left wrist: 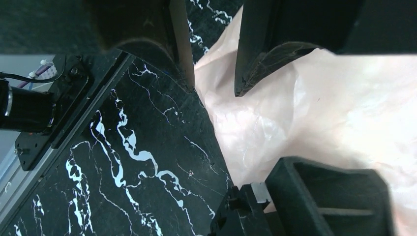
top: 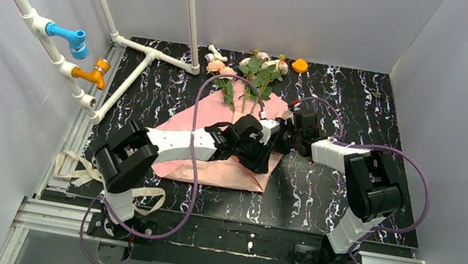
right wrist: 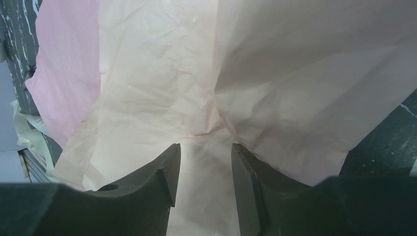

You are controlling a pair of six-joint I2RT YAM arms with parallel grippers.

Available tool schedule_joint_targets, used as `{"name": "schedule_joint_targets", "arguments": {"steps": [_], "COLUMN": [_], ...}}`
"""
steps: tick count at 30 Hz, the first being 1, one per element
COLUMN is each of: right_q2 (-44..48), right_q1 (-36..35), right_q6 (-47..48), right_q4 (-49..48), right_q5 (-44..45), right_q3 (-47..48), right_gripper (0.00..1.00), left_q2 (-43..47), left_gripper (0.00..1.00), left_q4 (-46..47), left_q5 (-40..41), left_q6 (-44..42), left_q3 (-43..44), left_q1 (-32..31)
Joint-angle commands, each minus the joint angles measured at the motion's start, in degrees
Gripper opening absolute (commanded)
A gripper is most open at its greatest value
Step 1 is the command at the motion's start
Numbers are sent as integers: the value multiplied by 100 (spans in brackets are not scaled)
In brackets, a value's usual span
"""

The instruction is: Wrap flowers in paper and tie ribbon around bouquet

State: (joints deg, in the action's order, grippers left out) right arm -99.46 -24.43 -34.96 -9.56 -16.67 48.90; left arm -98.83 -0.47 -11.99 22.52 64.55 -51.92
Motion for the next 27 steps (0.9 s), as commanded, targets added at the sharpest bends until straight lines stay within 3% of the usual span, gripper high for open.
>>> {"name": "schedule_joint_targets", "arguments": {"steps": [1, 7, 19, 27], "right_q2": [-120, -46, 572, 872], "right_q1": [8, 12, 116, 175], "right_q6": [32, 116, 873, 579], "right_q4": [223, 401, 1301, 734], "right_q5": [31, 142, 3, -145], "right_q3": [190, 268, 967, -37], "right_gripper": [51, 52, 66, 43], "left_q2": [-295, -545, -798, -734], "left_gripper": [34, 31, 28, 27], "left_q4": [721, 723, 1091, 1089], "left_q5": [-713, -562, -431, -355], "left_q6": [-11, 260, 565, 532], "left_q3": [46, -22, -697, -771], "left_q1": [-43, -57, -73, -73]}}
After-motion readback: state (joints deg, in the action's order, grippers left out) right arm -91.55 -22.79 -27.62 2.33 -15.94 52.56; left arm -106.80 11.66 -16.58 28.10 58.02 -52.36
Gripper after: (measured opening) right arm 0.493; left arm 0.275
